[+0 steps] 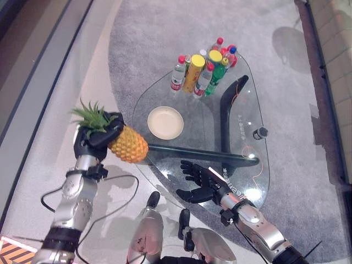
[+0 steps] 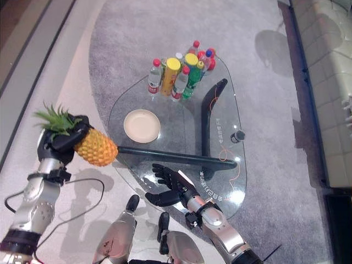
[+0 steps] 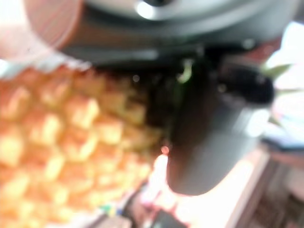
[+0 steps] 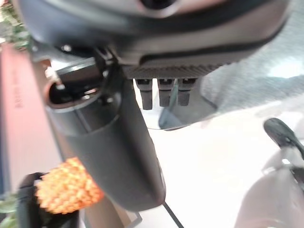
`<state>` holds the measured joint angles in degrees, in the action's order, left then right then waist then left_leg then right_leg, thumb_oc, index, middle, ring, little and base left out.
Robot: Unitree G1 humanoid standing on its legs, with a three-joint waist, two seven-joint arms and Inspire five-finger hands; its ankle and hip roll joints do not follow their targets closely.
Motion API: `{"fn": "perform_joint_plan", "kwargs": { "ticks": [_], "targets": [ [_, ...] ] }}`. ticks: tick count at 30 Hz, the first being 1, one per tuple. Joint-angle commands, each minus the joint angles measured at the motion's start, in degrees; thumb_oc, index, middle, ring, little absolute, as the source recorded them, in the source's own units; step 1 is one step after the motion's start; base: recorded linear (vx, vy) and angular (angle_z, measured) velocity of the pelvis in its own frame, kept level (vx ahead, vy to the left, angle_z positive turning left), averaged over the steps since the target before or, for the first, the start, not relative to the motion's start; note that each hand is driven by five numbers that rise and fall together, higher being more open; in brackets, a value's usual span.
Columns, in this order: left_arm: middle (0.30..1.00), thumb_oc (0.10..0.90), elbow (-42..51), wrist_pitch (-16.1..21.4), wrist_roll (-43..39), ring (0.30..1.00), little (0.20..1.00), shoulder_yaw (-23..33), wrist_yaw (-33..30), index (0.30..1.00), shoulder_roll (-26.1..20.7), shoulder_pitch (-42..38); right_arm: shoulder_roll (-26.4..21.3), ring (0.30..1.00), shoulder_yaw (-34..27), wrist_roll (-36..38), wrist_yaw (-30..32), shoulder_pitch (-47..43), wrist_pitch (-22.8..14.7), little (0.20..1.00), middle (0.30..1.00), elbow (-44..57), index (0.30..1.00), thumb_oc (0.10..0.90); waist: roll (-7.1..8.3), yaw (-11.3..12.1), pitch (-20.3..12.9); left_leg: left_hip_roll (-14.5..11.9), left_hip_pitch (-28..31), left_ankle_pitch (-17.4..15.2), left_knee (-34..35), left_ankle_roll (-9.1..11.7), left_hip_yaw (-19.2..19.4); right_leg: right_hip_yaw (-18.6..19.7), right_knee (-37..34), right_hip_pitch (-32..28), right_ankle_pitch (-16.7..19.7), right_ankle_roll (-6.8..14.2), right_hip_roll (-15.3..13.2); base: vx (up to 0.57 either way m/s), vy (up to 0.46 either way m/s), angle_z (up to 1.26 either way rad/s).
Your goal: Pick up the fruit to the plate
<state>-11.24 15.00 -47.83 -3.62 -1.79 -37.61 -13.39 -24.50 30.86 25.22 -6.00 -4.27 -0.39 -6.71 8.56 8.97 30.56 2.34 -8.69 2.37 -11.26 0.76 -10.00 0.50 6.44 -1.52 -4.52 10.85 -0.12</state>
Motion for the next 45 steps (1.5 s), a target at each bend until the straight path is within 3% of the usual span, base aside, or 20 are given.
{"fn": "perform_joint_plan", "kwargs": {
  "ticks": [1, 3, 12, 19, 24, 30, 36, 40, 45],
  "targets": [
    [0.300, 0.100, 4.18, 9.89, 4.63, 0.300, 0.200, 2.62, -0.53, 0.300, -4.16, -9.31, 0.29, 0.900, 2.93, 3.25, -1.54, -4.07, -5.08, 0.900, 0.900, 4.43, 0.900, 0.800, 0.48, -2.86, -1.32, 2.18, 4.98, -7.83, -0.56, -0.36, 4.22, 0.91, 3.62, 6.66, 4.68, 1.54, 4.40, -0.11, -0.014, -0.06],
    [0.300, 0.100, 1.73, 11.25, 5.10, 0.300, 0.200, 2.07, -1.32, 0.300, -6.80, -13.31, 1.02, 0.900, 4.39, 4.23, -2.59, -5.21, -6.28, 0.900, 0.900, 2.23, 0.900, 0.800, 1.08, -3.24, -0.77, 1.78, 2.67, -8.14, -1.55, -0.37, 5.09, 1.42, 3.69, 8.39, 4.77, 1.87, 4.56, -0.14, -0.013, -0.03],
    [0.300, 0.100, -4.01, 16.49, 8.86, 0.300, 0.200, -0.47, -4.00, 0.300, -10.71, -23.27, 3.23, 0.900, 7.55, 7.39, -4.68, -10.67, -5.90, 0.900, 0.900, -1.36, 0.900, 0.800, 2.30, -3.77, -0.76, 1.47, -4.24, -8.28, -3.38, -0.42, 6.90, 2.51, 3.26, 13.18, 5.36, 2.36, 4.61, -0.09, 0.013, -0.06],
    [0.300, 0.100, -8.04, 21.44, 14.87, 0.300, 0.200, -4.48, -6.14, 0.300, -10.07, -32.46, 5.93, 0.900, 8.87, 11.53, -6.41, -17.99, -1.77, 0.900, 0.900, -4.92, 0.900, 0.800, 2.82, -4.66, -0.76, 1.57, -11.38, -7.84, -5.17, 0.29, 8.23, 3.08, 2.79, 18.48, 6.33, 1.89, 3.82, -0.16, 0.063, -0.05],
    [0.300, 0.100, -10.25, 24.33, 20.54, 0.300, 0.200, -7.55, -11.13, 0.300, -7.63, -38.86, 6.45, 0.900, 8.64, 13.57, -7.19, -23.22, 1.59, 0.900, 0.900, -6.69, 0.900, 0.800, 2.47, -6.26, -0.76, 2.10, -17.45, -7.26, -5.88, 0.61, 8.98, 3.56, 2.46, 24.08, 7.61, 0.67, 3.04, -0.16, 0.129, -0.10],
    [0.300, 0.100, -13.50, 30.03, 29.34, 0.300, 0.200, -8.68, -19.02, 0.300, -2.15, -44.23, 5.35, 0.900, 7.01, 12.79, -8.24, -29.76, 6.04, 0.900, 0.900, -7.93, 0.900, 0.800, 0.75, -9.36, -0.76, 2.83, -25.71, -6.26, -6.17, 0.57, 9.19, 3.53, 3.34, 34.04, 9.53, -1.01, 1.97, -0.14, 0.197, -0.20],
    [0.300, 0.100, -15.53, 34.92, 37.75, 0.300, 0.200, -9.48, -27.19, 0.300, 2.93, -46.20, 0.75, 0.900, 5.76, 12.20, -10.47, -33.42, 8.48, 0.900, 0.900, -8.39, 0.900, 0.800, -3.22, -11.64, -0.76, 4.11, -31.37, -6.13, -7.22, -0.09, 10.14, 3.14, 6.37, 43.04, 9.92, -2.11, 0.72, -0.04, 0.203, -0.24],
    [0.300, 0.100, -16.56, 35.06, 42.53, 0.300, 0.200, -9.73, -34.03, 0.300, 4.31, -46.37, -2.35, 0.900, 5.57, 12.10, -11.59, -35.25, 9.97, 0.900, 0.900, -8.87, 0.900, 0.800, -5.69, -12.44, -0.76, 4.86, -33.46, -5.95, -7.85, -0.34, 10.99, 3.46, 8.56, 47.06, 9.79, -2.63, 0.34, 0.01, 0.200, -0.20],
    [0.300, 0.100, -19.17, 32.43, 55.34, 0.300, 0.200, -10.78, -47.90, 0.300, 4.71, -46.97, -5.07, 0.900, 5.23, 11.19, -11.79, -36.18, 10.69, 0.900, 0.900, -9.31, 0.900, 0.800, -7.78, -13.37, -0.76, 5.48, -36.11, -5.51, -8.46, -0.45, 12.21, 3.75, 9.91, 50.77, 9.87, -3.35, -0.20, 0.01, 0.140, -0.07]
  ]
}}
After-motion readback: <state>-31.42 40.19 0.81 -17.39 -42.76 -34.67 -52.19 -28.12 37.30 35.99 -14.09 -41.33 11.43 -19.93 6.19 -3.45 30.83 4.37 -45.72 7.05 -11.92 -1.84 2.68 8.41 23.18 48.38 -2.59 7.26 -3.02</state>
